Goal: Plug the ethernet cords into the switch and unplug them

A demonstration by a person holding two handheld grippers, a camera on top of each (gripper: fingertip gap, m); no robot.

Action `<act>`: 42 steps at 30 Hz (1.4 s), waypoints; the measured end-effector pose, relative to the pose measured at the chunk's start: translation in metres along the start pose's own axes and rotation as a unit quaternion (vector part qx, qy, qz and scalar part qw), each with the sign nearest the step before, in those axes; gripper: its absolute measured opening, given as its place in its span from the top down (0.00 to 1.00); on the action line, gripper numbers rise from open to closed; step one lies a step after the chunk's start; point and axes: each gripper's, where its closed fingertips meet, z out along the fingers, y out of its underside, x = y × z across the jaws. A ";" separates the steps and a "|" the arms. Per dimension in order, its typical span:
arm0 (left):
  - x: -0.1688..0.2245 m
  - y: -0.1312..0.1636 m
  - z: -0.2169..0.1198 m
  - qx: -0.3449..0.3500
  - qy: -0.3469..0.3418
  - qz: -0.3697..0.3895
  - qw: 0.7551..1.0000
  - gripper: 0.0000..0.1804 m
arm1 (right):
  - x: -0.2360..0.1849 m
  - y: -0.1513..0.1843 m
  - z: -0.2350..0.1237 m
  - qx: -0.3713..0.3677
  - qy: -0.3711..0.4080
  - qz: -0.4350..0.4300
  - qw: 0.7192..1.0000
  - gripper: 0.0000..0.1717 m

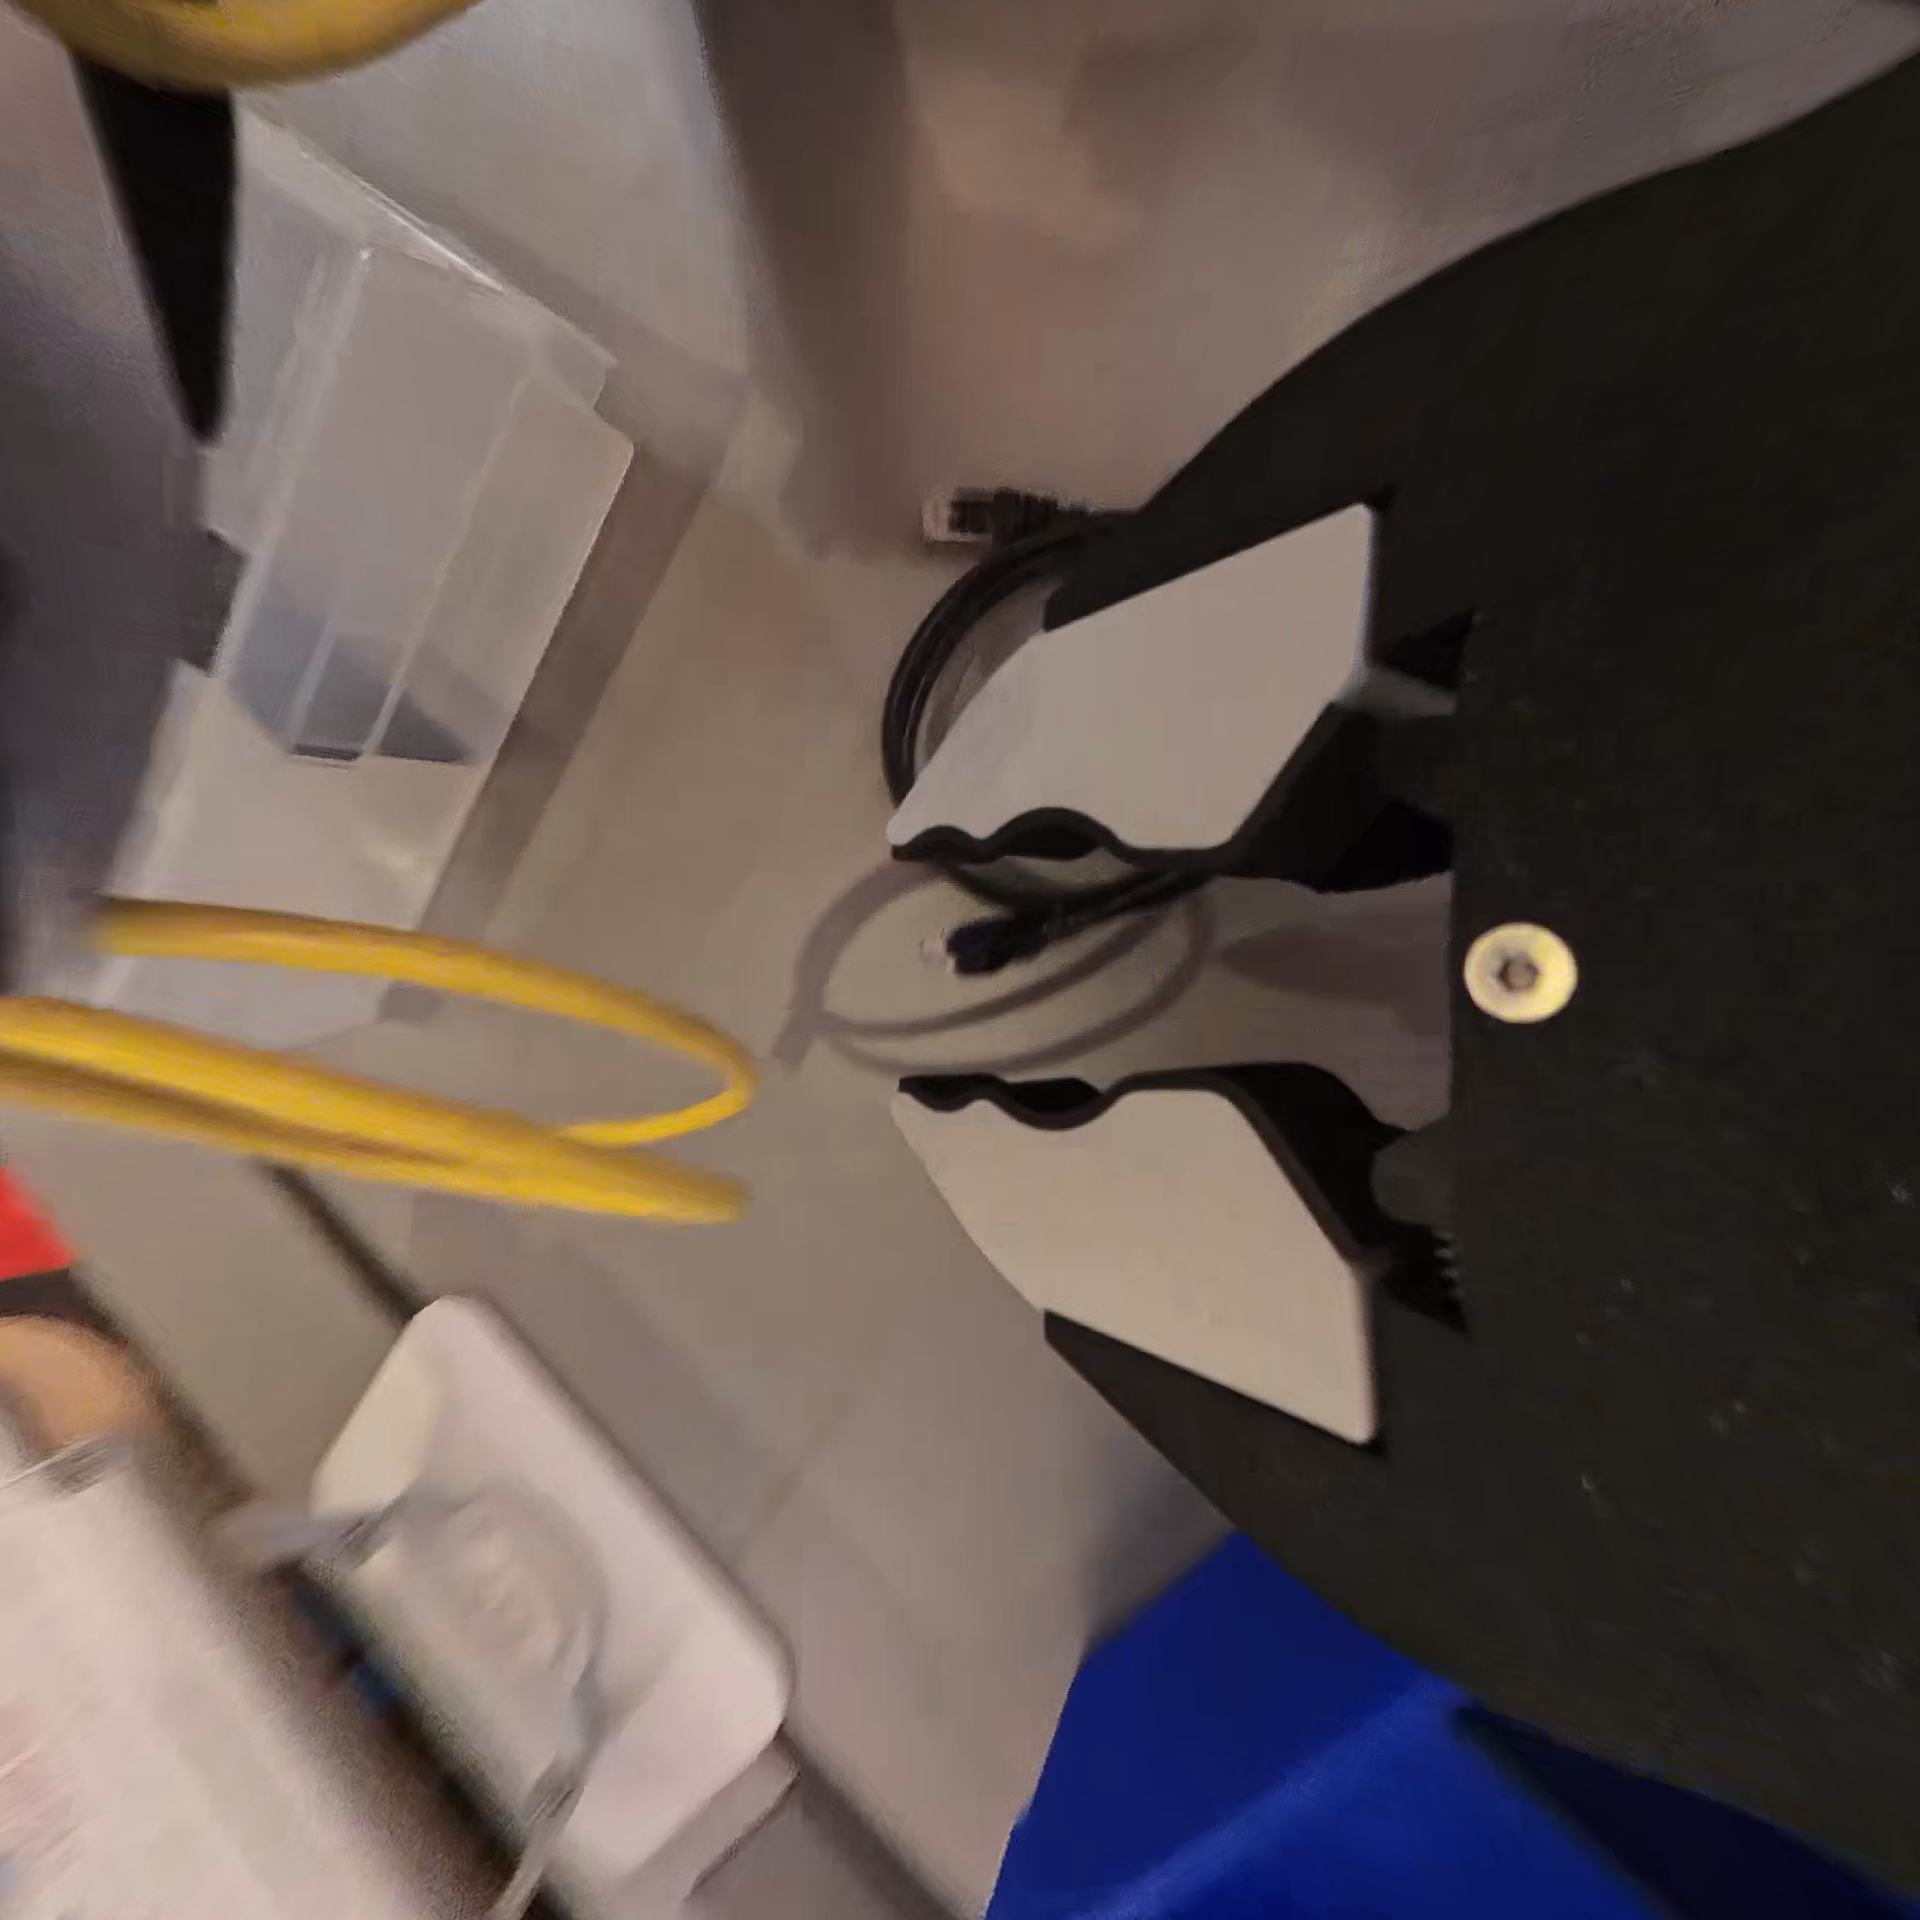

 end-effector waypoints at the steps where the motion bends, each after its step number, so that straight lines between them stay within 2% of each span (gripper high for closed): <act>1: -0.004 -0.010 -0.008 0.022 -0.010 0.026 0.999 0.79 | 0.000 -0.002 0.000 0.007 -0.007 0.011 1.000 0.86; 5: 0.002 -0.047 -0.041 0.130 0.016 0.087 0.988 0.78 | -0.004 -0.004 0.000 0.004 -0.029 0.024 0.999 0.86; 7: 0.001 -0.056 -0.054 0.148 0.028 0.084 0.985 0.78 | -0.007 -0.001 0.002 -0.015 -0.028 0.002 0.999 0.86; 10: -0.018 -0.060 -0.071 0.136 0.029 0.014 0.990 0.82 | -0.013 0.004 0.007 -0.054 -0.022 -0.046 0.997 0.85; 12: -0.015 -0.069 -0.085 0.152 0.075 -0.057 0.984 0.85 | -0.018 0.006 0.012 -0.072 -0.025 -0.061 0.995 0.86; 14: 0.002 -0.079 -0.094 0.178 0.145 -0.104 0.968 0.85 | -0.023 0.008 0.016 -0.085 -0.029 -0.068 0.994 0.86; 16: 0.017 -0.079 -0.089 0.169 0.169 -0.100 0.966 0.84 | -0.030 0.005 0.019 -0.087 -0.037 -0.073 0.993 0.86; 19: 0.032 -0.056 -0.063 0.085 0.174 -0.080 0.978 0.79 | -0.037 -0.005 0.021 -0.080 -0.046 -0.079 0.993 0.86; 22: 0.049 -0.053 -0.053 0.065 0.257 -0.159 0.951 0.76 | -0.037 -0.012 0.020 -0.082 -0.036 -0.095 0.991 0.86; 23: 0.052 -0.054 -0.053 0.065 0.288 -0.189 0.936 0.76 | -0.036 -0.014 0.020 -0.081 -0.034 -0.098 0.991 0.82; 26: 0.055 -0.062 -0.063 0.077 0.394 -0.280 0.872 0.76 | -0.033 -0.017 0.019 -0.077 -0.020 -0.104 0.991 0.82; 27: 0.054 -0.064 -0.068 0.082 0.422 -0.302 0.851 0.76 | -0.031 -0.018 0.018 -0.075 -0.016 -0.103 0.992 0.86; 29: 0.049 -0.065 -0.072 0.093 0.451 -0.329 0.825 0.80 | -0.028 -0.018 0.017 -0.072 -0.011 -0.101 0.992 0.86; 33: 0.037 -0.064 -0.069 0.102 0.464 -0.379 0.795 0.84 | -0.029 -0.017 0.018 -0.076 -0.008 -0.113 0.991 0.86; 42: 0.039 -0.060 -0.062 0.080 0.488 -0.426 0.758 0.91 | -0.031 -0.022 0.019 -0.077 -0.003 -0.126 0.989 0.86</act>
